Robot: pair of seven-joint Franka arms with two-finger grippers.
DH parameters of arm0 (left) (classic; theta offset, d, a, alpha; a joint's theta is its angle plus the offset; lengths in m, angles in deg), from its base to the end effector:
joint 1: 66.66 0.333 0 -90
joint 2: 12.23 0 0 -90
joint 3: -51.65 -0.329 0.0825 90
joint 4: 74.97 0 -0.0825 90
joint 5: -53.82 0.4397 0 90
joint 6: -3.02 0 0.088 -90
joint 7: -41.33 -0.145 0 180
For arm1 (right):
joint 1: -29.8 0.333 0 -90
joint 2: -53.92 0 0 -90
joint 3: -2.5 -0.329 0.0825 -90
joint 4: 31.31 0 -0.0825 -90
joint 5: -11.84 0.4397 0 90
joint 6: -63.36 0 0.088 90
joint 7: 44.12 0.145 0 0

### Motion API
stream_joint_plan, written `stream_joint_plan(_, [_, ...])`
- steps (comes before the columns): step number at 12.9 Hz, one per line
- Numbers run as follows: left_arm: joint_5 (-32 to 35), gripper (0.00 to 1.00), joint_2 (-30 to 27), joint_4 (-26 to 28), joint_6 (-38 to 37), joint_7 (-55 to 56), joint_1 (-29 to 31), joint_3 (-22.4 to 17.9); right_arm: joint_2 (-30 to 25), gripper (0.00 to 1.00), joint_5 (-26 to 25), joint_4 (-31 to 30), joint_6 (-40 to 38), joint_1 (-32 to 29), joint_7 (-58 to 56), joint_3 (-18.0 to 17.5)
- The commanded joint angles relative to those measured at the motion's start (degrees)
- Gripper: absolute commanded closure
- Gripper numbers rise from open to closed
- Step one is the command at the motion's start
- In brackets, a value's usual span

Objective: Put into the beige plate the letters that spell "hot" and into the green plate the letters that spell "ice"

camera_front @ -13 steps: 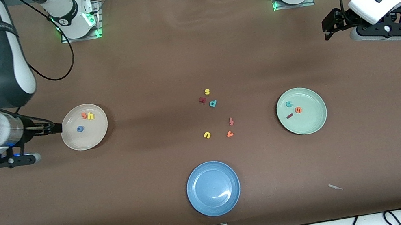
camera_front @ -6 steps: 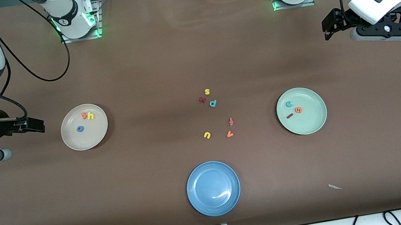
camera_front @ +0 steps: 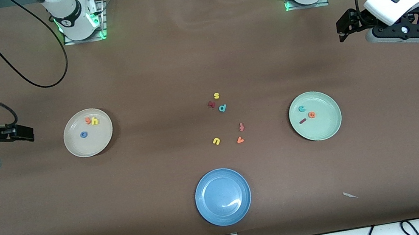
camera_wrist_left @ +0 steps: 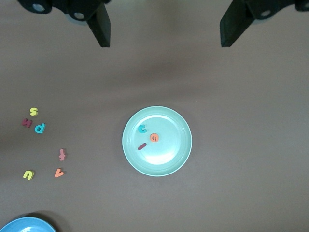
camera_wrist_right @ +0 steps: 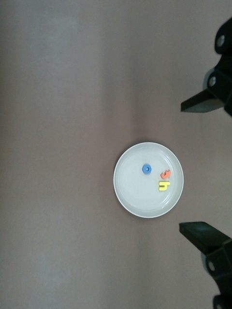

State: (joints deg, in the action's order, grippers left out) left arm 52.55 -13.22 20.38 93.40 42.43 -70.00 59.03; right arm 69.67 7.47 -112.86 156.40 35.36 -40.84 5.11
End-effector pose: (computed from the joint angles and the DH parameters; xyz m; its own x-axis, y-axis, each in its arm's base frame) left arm 0.5881 -0.1151 0.5614 0.9836 -0.1663 -0.0699 -0.1654 -0.9860 0.0185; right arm 0.6918 0.0282 0.5028 0.9976 -0.0008 -0.0691 0.0055 -0.9957 0.0920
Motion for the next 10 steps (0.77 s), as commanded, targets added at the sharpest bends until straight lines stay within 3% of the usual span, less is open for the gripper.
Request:
stream_joint_plan(1, [-1.4, 0.00, 0.5, -1.5, -1.1, 0.4, -0.2, -0.3, -2.2, 0.00, -1.3, -1.7, 1.4, -3.2, 1.3, -3.6])
stream_joint_plan(4, [-1.4, 0.00, 0.4, -1.4, -1.3, 0.4, -0.2, -0.3, -6.2, 0.00, -1.3, -10.2, 8.2, -5.1, 1.4, -5.8])
stream_joint_plan(6, [-1.4, 0.00, 0.4, -1.5, -1.3, 0.4, -0.2, -0.3, -6.1, 0.00, -1.0, -9.6, 8.0, -6.7, 2.5, -8.2])
stream_joint_plan(10, [-1.3, 0.00, 0.3, -1.4, -1.4, 0.7, -0.2, -0.3, -5.7, 0.00, 5.4, -9.6, 7.6, -6.5, 5.5, -7.0])
